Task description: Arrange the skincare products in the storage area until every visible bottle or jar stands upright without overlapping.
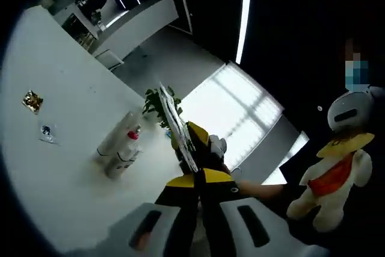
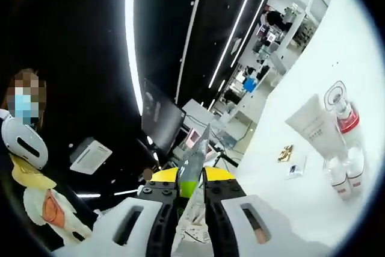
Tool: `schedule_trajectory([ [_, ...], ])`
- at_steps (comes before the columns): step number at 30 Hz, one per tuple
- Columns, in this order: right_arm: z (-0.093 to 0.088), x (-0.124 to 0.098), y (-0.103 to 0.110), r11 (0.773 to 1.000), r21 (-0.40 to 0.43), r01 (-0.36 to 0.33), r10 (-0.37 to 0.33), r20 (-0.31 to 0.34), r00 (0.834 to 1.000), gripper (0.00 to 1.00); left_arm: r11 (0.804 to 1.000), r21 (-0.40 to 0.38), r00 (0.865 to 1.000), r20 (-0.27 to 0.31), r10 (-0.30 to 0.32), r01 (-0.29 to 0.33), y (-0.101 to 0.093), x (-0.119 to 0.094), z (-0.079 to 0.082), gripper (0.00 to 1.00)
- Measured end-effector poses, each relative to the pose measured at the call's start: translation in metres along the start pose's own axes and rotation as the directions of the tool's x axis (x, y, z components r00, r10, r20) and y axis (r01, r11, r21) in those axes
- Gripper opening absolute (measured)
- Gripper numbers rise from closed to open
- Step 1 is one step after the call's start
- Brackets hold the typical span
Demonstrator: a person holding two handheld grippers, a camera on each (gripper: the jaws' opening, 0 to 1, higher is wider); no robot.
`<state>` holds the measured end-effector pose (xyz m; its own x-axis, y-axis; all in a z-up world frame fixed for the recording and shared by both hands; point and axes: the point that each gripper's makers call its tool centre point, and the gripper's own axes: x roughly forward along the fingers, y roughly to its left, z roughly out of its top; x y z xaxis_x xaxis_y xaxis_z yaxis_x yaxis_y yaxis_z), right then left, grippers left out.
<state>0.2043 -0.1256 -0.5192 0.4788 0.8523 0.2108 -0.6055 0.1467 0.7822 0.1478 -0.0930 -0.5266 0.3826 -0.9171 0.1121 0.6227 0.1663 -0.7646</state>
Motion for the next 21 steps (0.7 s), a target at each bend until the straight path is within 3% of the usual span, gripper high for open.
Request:
schedule_trajectory([
  [6,-0.036,-0.001,0.002,0.998,0.066,0.007,-0.004,-0.051,0.999,0.24,1.0,-0.011,1.0,0.023,0.022,-0.022,0.009,-0.006,0.004,0.0],
  [9,-0.047,-0.002,-0.003,0.997,0.063,0.034,-0.03,-0.063,0.998,0.21,1.0,-0.007,0.999,0.022,0.031,-0.031,0.012,-0.007,0.005,0.0],
  [16,-0.036,-0.004,-0.005,0.992,0.119,0.046,-0.05,0.036,0.998,0.02,0.996,0.03,0.996,0.002,0.088,-0.088,0.023,-0.006,0.0,0.0],
  [18,-0.037,-0.005,-0.01,0.992,0.102,0.076,-0.08,0.036,0.996,0.01,0.992,0.055,0.994,-0.01,0.112,-0.112,0.028,-0.006,-0.001,0.0],
  [21,-0.038,-0.007,-0.011,0.985,0.157,0.074,-0.083,0.054,0.995,0.01,0.977,0.113,0.98,-0.057,0.189,-0.182,0.043,-0.007,-0.008,0.06],
])
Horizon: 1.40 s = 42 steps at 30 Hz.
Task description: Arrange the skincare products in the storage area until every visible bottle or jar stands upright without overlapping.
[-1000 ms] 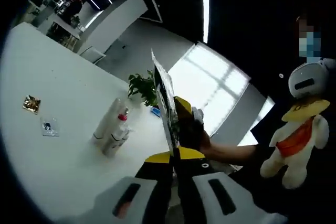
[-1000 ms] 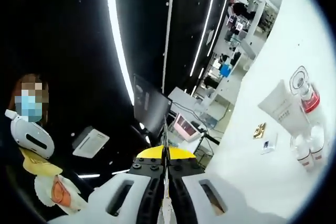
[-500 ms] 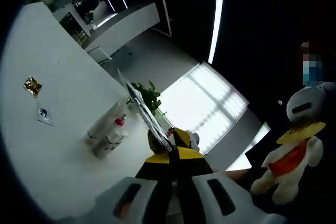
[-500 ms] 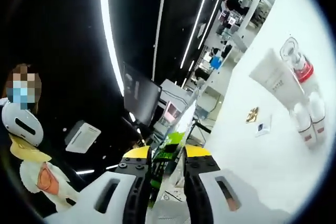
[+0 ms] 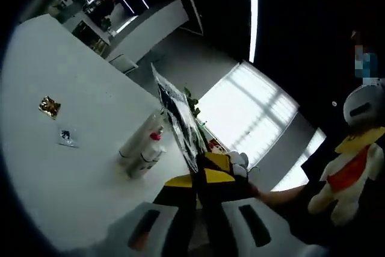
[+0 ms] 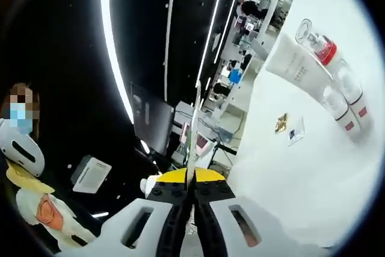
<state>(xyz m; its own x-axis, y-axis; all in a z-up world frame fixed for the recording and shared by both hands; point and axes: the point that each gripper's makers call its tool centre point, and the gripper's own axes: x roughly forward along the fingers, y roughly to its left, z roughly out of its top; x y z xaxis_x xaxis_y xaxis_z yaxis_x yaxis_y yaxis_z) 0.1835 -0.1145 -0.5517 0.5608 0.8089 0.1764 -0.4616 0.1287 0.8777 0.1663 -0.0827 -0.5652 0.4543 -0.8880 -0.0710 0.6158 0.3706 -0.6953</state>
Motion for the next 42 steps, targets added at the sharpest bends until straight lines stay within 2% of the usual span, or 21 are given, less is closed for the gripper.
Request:
schedule_trajectory([
  [3,-0.001,-0.001,0.001,1.0,0.001,0.003,-0.003,0.005,1.0,0.01,0.999,-0.029,1.0,0.003,0.018,-0.018,0.005,0.0,-0.003,0.13],
  [5,-0.001,-0.001,0.001,1.0,0.004,0.003,-0.003,0.006,1.0,0.01,0.996,-0.089,0.999,0.034,0.035,-0.031,0.01,-0.001,-0.002,0.17],
  [8,-0.003,0.0,-0.001,1.0,0.019,0.015,-0.015,0.012,1.0,0.01,0.99,-0.144,0.997,0.074,0.02,-0.01,0.009,-0.001,-0.002,0.16],
  [11,-0.008,0.002,-0.013,0.998,0.022,0.065,-0.065,-0.004,0.998,0.01,0.985,-0.172,0.997,0.062,0.035,-0.024,0.011,0.003,-0.01,0.13],
  [13,-0.01,0.003,-0.021,0.995,0.03,0.093,-0.093,-0.01,0.996,0.01,0.979,-0.182,0.993,0.049,0.107,-0.096,0.024,0.003,-0.014,0.12],
  [15,-0.012,0.002,-0.029,0.991,0.02,0.134,-0.134,-0.021,0.991,0.01,0.973,-0.195,0.989,0.058,0.134,-0.121,0.031,0.003,-0.012,0.1],
  [16,-0.013,0.001,-0.037,0.985,0.006,0.174,-0.174,-0.037,0.984,0.01,0.966,-0.208,0.985,0.054,0.166,-0.152,0.038,0.002,-0.012,0.08],
  [18,-0.015,0.001,-0.043,0.977,-0.041,0.21,-0.212,-0.059,0.975,0.02,0.961,-0.191,0.977,0.034,0.212,-0.202,0.047,0.002,-0.014,0.04],
  [20,-0.016,0.0,-0.052,0.962,-0.106,0.251,-0.26,-0.077,0.963,0.02,0.962,-0.16,0.974,0.022,0.228,-0.221,0.048,0.004,-0.015,0.01],
  [21,-0.016,0.001,-0.051,0.962,-0.11,0.249,-0.258,-0.078,0.963,0.02,0.961,-0.158,0.972,0.008,0.233,-0.229,0.049,0.005,-0.016,0.0],
  [24,-0.013,0.0,-0.057,0.942,-0.201,0.268,-0.287,-0.076,0.955,0.05,0.958,-0.17,0.972,0.011,0.234,-0.229,0.054,0.006,-0.014,0.0],
  [26,-0.012,-0.001,-0.059,0.93,-0.248,0.27,-0.298,-0.08,0.951,0.07,0.958,-0.176,0.973,0.005,0.23,-0.226,0.055,0.008,-0.014,0.0],
  [30,-0.01,-0.003,-0.06,0.892,-0.368,0.264,-0.311,-0.073,0.948,0.1,0.961,-0.166,0.975,-0.009,0.221,-0.219,0.058,0.012,-0.014,0.0],
  [32,-0.01,-0.005,-0.062,0.884,-0.393,0.254,-0.31,-0.088,0.947,0.11,0.962,-0.163,0.976,-0.013,0.218,-0.217,0.059,0.014,-0.014,0.0],
  [35,-0.011,-0.007,-0.064,0.867,-0.434,0.247,-0.32,-0.103,0.942,0.17,0.962,-0.174,0.977,-0.015,0.213,-0.212,0.062,0.016,-0.015,0.0],
  [38,-0.015,-0.01,-0.069,0.839,-0.49,0.235,-0.338,-0.131,0.932,0.26,0.959,-0.181,0.976,-0.022,0.216,-0.216,0.067,0.018,-0.016,0.0],
  [40,-0.017,-0.011,-0.073,0.835,-0.498,0.235,-0.349,-0.147,0.926,0.33,0.957,-0.182,0.974,-0.031,0.222,-0.224,0.069,0.019,-0.017,0.0],
  [42,-0.018,-0.01,-0.073,0.835,-0.501,0.228,-0.345,-0.154,0.926,0.38,0.956,-0.184,0.973,-0.037,0.227,-0.23,0.073,0.019,-0.018,0.0],
])
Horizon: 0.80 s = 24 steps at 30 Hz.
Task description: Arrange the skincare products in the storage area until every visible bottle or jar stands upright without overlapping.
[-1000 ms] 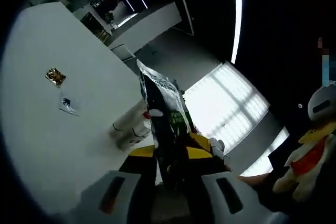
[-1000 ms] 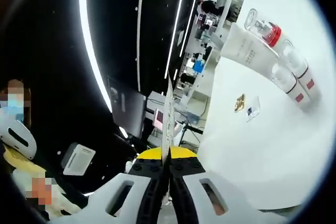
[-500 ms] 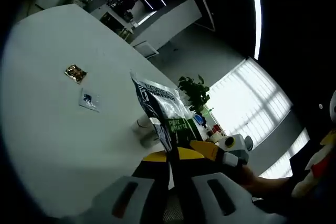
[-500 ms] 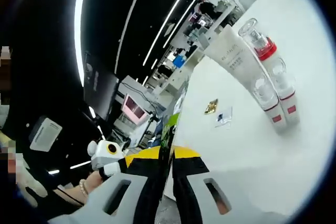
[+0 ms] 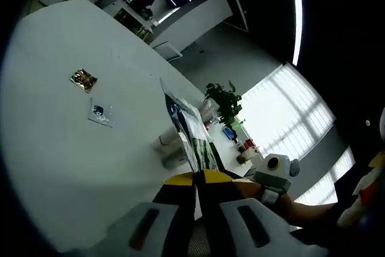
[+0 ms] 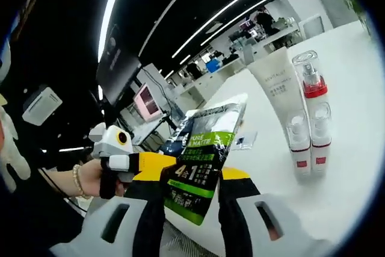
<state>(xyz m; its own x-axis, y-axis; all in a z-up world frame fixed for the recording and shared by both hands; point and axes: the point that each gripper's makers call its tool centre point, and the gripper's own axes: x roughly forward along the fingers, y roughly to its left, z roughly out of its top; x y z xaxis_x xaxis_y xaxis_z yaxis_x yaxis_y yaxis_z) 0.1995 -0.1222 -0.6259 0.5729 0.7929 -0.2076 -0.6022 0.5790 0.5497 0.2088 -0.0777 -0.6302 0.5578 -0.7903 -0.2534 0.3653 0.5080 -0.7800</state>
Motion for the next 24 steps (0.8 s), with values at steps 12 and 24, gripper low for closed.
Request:
schedule_trajectory([
  [12,-0.008,0.003,-0.005,0.998,-0.06,-0.005,0.003,-0.034,0.999,0.61,0.999,-0.053,1.0,0.004,0.015,-0.014,0.011,0.011,0.0,0.0],
  [24,-0.018,-0.001,-0.016,0.995,-0.092,0.041,-0.047,-0.065,0.997,0.78,0.997,-0.064,0.999,-0.027,0.035,-0.037,0.018,0.025,-0.011,0.0],
])
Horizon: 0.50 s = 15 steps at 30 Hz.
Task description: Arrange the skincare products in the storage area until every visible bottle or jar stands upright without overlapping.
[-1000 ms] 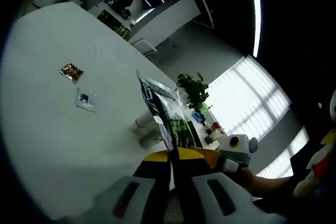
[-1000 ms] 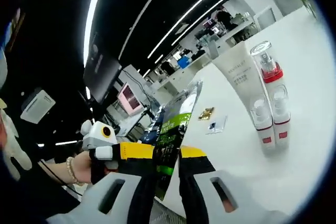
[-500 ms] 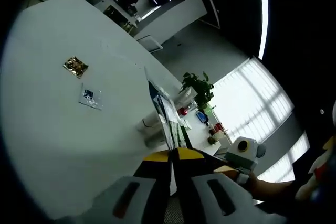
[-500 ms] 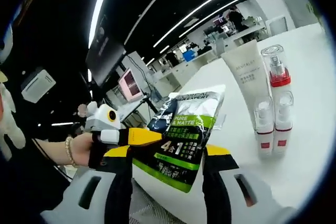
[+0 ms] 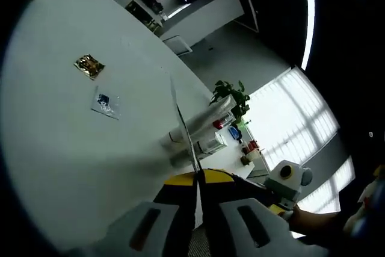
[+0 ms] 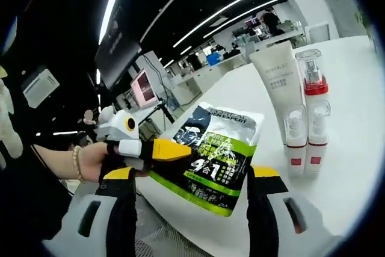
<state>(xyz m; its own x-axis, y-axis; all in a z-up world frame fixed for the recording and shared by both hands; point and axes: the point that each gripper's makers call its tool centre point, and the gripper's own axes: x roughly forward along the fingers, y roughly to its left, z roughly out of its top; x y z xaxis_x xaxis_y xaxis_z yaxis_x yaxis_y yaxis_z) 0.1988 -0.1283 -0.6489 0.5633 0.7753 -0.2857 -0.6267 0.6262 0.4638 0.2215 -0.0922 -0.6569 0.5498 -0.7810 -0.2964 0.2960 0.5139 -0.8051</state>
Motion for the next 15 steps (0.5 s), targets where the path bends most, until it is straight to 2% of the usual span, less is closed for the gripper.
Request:
schedule_trajectory([
  [3,-0.002,0.0,-0.003,1.0,-0.005,0.012,-0.012,-0.007,1.0,0.84,1.0,-0.004,1.0,-0.01,0.007,-0.007,0.002,0.004,-0.003,0.0],
  [15,-0.009,-0.005,-0.014,0.998,-0.011,0.057,-0.058,-0.028,0.998,0.97,0.999,-0.016,0.998,-0.031,0.047,-0.047,0.029,0.018,-0.004,0.0],
])
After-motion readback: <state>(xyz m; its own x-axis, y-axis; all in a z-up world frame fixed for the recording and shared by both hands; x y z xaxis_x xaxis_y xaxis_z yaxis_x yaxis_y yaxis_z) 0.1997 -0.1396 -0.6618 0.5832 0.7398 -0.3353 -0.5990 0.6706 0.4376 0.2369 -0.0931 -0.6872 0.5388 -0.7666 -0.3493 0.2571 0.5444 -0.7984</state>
